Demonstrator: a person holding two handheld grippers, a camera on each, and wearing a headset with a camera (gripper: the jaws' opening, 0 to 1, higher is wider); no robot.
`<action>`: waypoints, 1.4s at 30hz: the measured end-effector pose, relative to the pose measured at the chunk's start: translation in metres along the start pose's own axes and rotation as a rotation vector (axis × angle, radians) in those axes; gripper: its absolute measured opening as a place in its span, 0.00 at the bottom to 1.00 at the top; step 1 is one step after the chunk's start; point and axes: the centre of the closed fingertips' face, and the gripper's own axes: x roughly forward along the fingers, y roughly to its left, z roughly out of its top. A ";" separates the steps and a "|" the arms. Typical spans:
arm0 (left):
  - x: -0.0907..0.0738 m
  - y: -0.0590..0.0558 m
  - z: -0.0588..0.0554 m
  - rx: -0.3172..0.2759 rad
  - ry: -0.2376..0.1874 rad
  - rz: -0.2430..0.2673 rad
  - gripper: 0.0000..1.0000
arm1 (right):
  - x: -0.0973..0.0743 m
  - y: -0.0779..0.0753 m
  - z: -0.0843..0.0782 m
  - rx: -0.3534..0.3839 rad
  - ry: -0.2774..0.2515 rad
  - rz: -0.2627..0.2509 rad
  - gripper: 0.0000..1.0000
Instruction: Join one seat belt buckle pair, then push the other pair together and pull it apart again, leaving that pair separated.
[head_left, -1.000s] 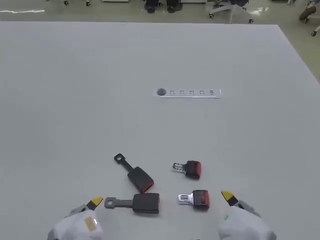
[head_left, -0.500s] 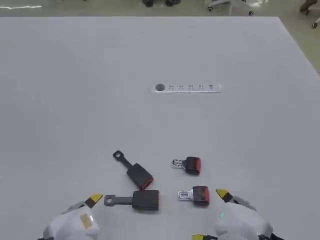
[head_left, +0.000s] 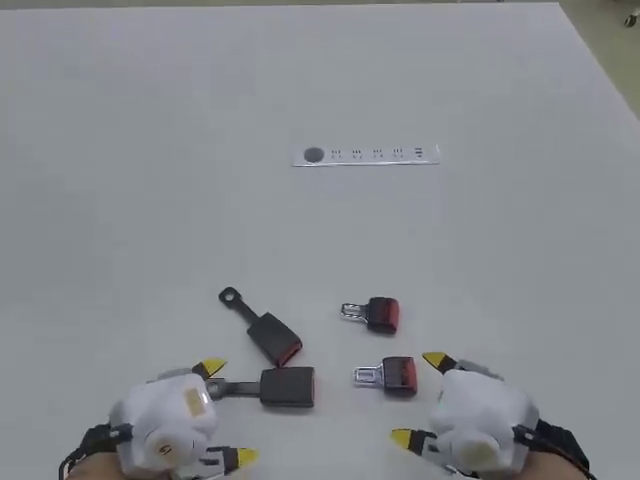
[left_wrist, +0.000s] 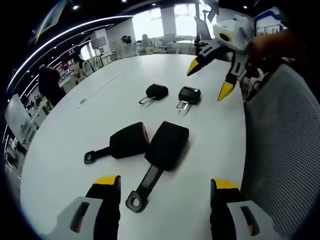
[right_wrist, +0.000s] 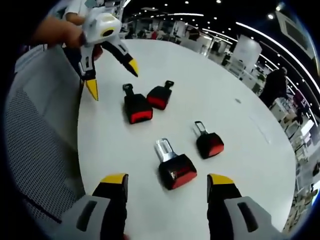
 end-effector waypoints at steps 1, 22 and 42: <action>0.002 0.001 -0.001 0.005 0.003 -0.005 0.73 | 0.002 -0.001 -0.001 -0.007 0.002 0.004 0.63; 0.045 0.006 0.013 0.084 0.018 -0.121 0.56 | 0.035 -0.008 -0.012 -0.069 0.054 0.131 0.42; 0.059 0.004 0.026 0.126 0.046 -0.249 0.46 | 0.046 -0.012 -0.009 -0.061 0.059 0.312 0.36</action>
